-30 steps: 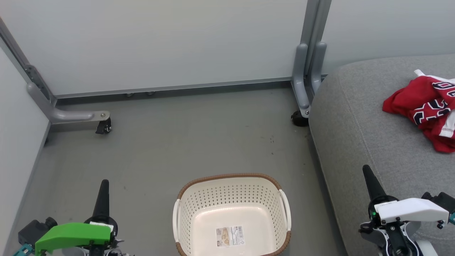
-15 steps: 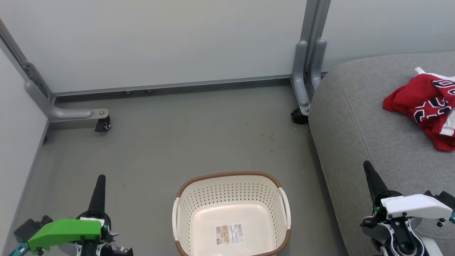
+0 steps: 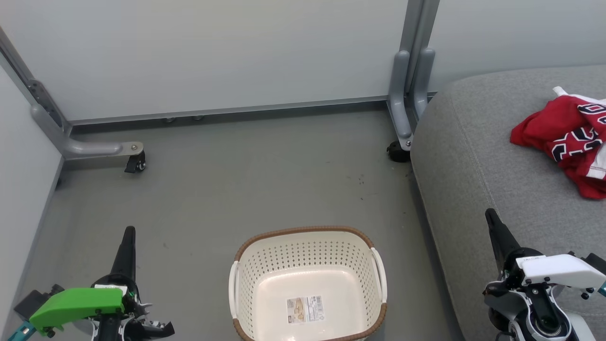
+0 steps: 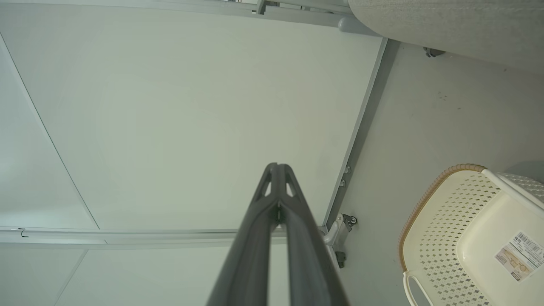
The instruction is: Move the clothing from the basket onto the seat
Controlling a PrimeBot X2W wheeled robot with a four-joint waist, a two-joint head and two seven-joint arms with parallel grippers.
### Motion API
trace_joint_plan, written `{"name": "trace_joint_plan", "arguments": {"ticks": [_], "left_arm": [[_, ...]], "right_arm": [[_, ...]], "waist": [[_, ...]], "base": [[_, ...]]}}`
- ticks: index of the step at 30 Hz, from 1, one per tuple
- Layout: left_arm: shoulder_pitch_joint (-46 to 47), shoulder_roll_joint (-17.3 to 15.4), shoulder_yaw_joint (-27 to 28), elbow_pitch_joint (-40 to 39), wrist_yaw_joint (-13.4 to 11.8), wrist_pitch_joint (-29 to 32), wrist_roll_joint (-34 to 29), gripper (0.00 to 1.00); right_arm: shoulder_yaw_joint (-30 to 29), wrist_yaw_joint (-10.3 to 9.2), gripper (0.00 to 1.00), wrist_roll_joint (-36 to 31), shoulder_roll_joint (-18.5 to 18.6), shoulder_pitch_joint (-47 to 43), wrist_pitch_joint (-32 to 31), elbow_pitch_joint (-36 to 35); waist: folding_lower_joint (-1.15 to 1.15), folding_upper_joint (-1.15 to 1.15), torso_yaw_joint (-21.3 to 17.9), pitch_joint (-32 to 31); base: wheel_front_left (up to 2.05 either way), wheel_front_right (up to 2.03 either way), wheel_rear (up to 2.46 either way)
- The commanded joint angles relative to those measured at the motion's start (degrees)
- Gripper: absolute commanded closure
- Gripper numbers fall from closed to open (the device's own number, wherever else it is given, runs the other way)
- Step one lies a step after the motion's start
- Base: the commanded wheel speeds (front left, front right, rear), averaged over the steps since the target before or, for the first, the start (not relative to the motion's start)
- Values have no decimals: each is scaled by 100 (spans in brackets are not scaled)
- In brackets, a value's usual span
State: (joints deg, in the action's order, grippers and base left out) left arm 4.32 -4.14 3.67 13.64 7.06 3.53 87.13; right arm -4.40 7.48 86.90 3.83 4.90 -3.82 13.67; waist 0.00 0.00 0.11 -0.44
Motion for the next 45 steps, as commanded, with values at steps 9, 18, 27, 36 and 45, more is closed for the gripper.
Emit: {"name": "trace_joint_plan", "arguments": {"ticks": [9,18,27,36,45], "left_arm": [[189,12,108,28,55,131,451,100],[226,24,151,42,61,192,661,100],[228,35,168,42,57,212,637,100],[230,43,185,43,57,227,620,100],[231,45,199,43,57,231,608,100]], "right_arm": [[-75,2,100,442,-7,132,-129,21],[-115,2,100,652,-17,141,-205,35],[-127,2,100,637,-25,143,-211,36],[-138,2,100,620,-29,145,-221,37],[-147,2,100,606,-36,146,-224,37]], "waist": [[0,0,-6,37],[0,0,-11,62],[0,0,-11,62],[0,0,-11,62],[0,0,-11,62]], "base": [[0,0,0],[0,0,0],[0,0,0],[0,0,0],[0,0,0]]}}
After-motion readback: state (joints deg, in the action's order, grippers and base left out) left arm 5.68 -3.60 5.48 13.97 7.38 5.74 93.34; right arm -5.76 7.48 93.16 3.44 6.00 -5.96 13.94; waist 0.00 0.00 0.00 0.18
